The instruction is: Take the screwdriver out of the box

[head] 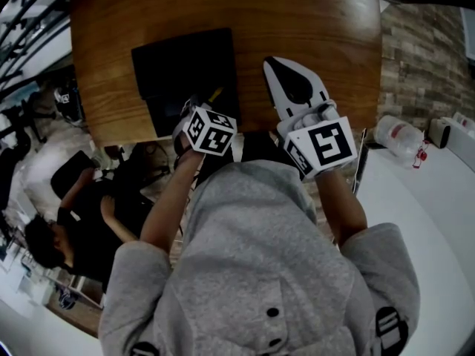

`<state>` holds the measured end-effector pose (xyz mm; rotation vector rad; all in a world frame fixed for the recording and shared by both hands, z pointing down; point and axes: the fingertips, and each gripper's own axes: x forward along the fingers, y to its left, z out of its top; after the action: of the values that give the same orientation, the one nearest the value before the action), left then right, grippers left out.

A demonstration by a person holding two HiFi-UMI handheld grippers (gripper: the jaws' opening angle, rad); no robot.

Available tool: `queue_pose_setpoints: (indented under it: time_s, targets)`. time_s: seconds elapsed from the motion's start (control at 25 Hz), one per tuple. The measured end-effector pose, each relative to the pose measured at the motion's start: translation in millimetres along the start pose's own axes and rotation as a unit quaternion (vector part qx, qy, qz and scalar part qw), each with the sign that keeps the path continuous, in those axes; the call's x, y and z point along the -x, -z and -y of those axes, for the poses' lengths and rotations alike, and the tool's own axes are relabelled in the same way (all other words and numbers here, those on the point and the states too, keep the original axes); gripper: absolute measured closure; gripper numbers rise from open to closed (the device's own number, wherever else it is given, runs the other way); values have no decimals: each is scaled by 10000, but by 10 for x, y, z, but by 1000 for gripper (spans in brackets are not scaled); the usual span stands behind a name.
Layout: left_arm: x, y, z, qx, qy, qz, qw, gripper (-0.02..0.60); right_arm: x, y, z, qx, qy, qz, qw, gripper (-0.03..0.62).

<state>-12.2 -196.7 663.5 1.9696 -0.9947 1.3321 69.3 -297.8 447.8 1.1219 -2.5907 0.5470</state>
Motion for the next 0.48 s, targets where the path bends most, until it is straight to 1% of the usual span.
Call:
queue_pose_setpoints:
  time_s: [0.24, 0.48]
  targets:
    - [23, 33, 26, -160, 87, -71, 9998, 499, 47, -65, -38, 69, 8, 70, 10000, 579]
    - [161, 114, 111, -294, 165, -24, 9994, 499, 172, -111, -146, 154, 63, 123, 9998, 579]
